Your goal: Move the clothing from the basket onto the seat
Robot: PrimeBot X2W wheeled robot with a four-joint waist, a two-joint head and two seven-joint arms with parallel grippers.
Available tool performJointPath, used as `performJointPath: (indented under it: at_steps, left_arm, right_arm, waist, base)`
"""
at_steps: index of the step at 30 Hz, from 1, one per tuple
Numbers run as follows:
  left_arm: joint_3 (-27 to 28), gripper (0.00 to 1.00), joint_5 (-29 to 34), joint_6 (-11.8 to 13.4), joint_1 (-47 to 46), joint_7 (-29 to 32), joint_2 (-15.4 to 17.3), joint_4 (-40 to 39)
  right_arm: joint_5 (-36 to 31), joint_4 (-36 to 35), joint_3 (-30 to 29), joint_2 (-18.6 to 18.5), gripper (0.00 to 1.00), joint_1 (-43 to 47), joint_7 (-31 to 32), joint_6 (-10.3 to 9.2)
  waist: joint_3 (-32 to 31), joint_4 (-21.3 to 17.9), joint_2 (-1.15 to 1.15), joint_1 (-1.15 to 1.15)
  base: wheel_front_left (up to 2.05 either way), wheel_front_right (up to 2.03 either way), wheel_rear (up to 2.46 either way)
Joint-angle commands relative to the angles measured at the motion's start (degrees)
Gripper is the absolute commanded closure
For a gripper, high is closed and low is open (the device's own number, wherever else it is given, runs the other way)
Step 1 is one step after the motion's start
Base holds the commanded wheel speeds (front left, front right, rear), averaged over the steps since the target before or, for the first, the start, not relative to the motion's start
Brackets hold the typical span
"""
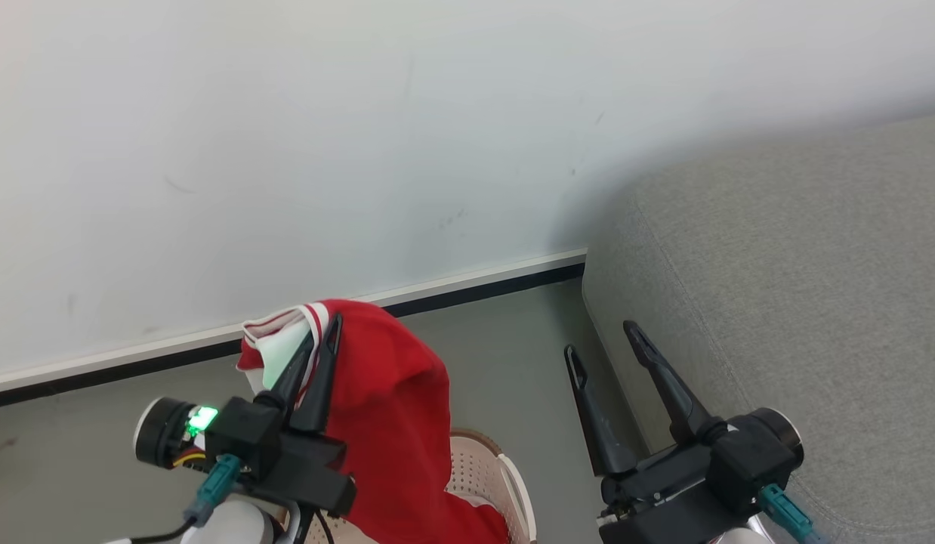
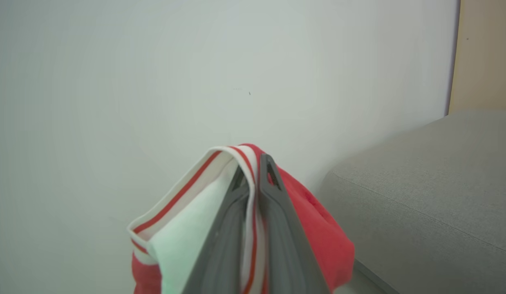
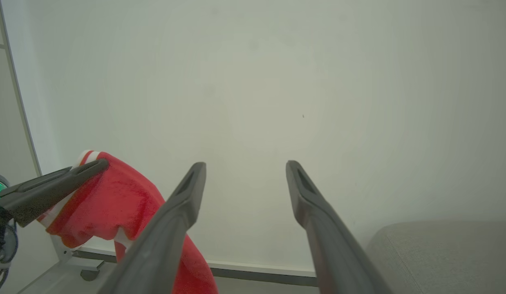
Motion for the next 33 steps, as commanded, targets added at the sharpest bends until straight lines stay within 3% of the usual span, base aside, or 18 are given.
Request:
performJointPath:
  at_steps: [1,9,23,33]
  left_arm:
    - [0.38,1.00,-0.44,-0.20,-1.19,-0.32,0.40,-0.64]
    - [-0.27,1.00,-0.54,-0.36,-2.52,0.01,0.19,-1.38]
    - [-4.81,1.00,-0.43,-3.92,-7.62,1.69,-2.06,-4.67]
    - [-8.43,1.00,-0.22,-5.48,-10.38,4.38,-3.81,-10.38]
  right_arm:
    - [0.41,0.67,0.63,-0.64,0.00,0.92,-0.09,0.04]
    - [0.65,2.34,1.75,-1.60,0.00,1.06,-0.09,0.04]
    - [-3.46,6.34,3.22,-4.75,0.00,-2.32,-0.08,0.04]
    - [-1.39,11.79,2.43,-5.49,0.00,-5.59,-0.09,0.04]
  waist:
    - [-0.55,-0.56,0.01,0.01]
    - [-1.21,-0.92,0.01,0.01]
    - [-0.92,-0.73,0.01,0.01]
    - [-0.02,-0.53,0.01,0.01]
  base:
    - [0.00,0.00,0.00]
    - [0.00,0.00,0.00]
    - [0.00,0.00,0.00]
    - [0.00,0.00,0.00]
